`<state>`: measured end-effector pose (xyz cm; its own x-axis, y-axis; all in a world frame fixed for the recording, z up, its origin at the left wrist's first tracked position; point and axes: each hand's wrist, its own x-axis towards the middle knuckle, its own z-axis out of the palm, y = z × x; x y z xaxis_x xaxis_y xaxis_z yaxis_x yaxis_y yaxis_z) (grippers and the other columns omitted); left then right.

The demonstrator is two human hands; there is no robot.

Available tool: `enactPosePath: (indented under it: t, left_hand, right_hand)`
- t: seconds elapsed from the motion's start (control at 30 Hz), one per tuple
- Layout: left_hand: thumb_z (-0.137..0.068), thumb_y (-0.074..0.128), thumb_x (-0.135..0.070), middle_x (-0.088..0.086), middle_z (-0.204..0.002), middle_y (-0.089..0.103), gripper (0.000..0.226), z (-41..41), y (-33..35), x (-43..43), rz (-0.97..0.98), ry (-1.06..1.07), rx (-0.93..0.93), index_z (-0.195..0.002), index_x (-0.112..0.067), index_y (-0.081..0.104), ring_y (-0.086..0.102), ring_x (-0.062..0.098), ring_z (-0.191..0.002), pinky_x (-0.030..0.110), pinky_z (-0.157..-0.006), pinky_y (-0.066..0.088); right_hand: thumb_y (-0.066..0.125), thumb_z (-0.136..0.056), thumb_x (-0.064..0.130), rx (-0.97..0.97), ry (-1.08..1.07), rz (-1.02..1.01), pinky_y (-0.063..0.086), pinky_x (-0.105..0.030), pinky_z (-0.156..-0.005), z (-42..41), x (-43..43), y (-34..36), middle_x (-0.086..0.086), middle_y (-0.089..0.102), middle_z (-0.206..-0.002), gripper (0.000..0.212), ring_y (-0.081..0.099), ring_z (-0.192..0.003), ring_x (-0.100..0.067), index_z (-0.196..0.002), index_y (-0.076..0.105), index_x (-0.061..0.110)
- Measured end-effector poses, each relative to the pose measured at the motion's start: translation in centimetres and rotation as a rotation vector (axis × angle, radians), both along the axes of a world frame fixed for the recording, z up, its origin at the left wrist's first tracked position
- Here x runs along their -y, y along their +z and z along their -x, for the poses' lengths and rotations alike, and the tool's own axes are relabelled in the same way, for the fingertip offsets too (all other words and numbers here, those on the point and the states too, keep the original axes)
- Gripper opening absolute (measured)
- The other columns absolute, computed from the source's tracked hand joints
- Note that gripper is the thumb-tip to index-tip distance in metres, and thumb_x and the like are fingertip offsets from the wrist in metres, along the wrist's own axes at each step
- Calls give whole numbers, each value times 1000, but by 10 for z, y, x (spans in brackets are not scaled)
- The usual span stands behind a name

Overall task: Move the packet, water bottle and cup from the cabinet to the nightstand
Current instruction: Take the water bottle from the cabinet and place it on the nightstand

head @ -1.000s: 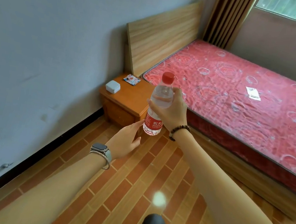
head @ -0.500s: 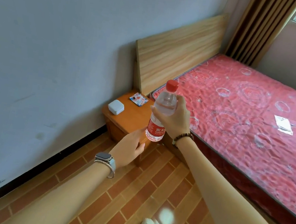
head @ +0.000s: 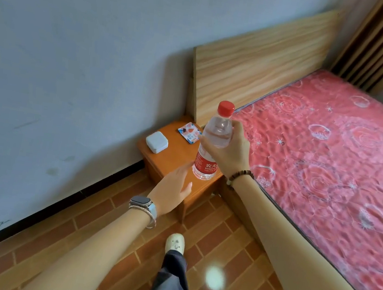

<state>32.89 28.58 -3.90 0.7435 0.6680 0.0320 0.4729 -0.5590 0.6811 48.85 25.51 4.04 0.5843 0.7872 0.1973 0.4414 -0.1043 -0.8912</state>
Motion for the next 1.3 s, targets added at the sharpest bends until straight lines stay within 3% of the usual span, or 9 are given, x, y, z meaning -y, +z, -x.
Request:
enactPosePath:
  t: [0.27,0.37,0.5,0.7,0.87,0.97,1.07,1.23,1.3]
  left_hand:
    - [-96,51,-20,1,-149,38,58,-37,-25,-95,40,109,21,-147,-17,24,39,12,-134,12,-101,27]
    - [-96,51,-19,3,-146,42,56,-46,-33,-129,103,160,27,-146,-15,26,44,13,-131,13,-99,31]
    - [-95,52,-21,4,-138,51,55,-56,-46,-176,119,195,-9,-145,-17,28,60,18,-112,20,-91,46]
    - [-96,48,-21,0,-148,41,59,-68,-67,-223,187,237,-53,-149,-23,20,50,16,-126,31,-102,46]
    - [-97,45,-19,-1,-150,37,63,-80,-96,-250,258,281,-59,-150,-28,12,46,15,-129,33,-105,43]
    - [-97,45,-18,-3,-151,35,64,-90,-121,-259,327,289,-44,-150,-28,11,37,12,-135,24,-109,30]
    - [-96,47,-18,-5,-150,36,67,-103,-149,-269,373,300,-38,-150,-29,9,39,12,-134,22,-105,32]
    - [-96,48,-17,-1,-143,46,71,-119,-199,-286,378,300,-97,-150,-31,5,57,16,-115,24,-93,48]
    - [-95,48,-18,-3,-136,51,71,-125,-219,-293,383,316,-107,-149,-33,5,61,13,-103,31,-86,55]
  right_hand:
    - [82,-71,40,8,56,62,51,-20,-74,-30,-106,-20,5,62,-108,68,62,-94,-13,-124,46,18]
    - [83,-71,38,0,62,88,48,-15,-71,-33,-142,-29,9,59,-106,68,60,-94,-12,-124,46,20]
    - [84,-70,36,-18,67,107,44,-10,-69,-40,-186,-45,11,58,-105,68,60,-94,-11,-124,47,18]
    - [83,-68,46,29,33,181,42,-9,-64,-53,-241,-73,15,57,-101,71,57,-87,-6,-125,48,23]
    - [80,-68,50,38,56,263,48,-17,-66,-65,-277,-113,16,59,-98,68,59,-85,-7,-124,50,26]
    - [79,-66,55,29,54,321,56,-31,-72,-74,-292,-149,14,62,-101,67,62,-91,-13,-120,50,27]
    - [79,-64,56,-13,84,376,58,-38,-78,-84,-307,-189,8,65,-109,71,63,-99,-17,-122,49,28]
    - [84,-68,38,-98,122,405,45,-13,-62,-100,-328,-244,10,63,-98,59,61,-84,-4,-116,53,22]
    - [84,-69,36,-121,133,402,46,-13,-63,-106,-336,-268,10,64,-98,58,62,-84,-3,-116,53,22]
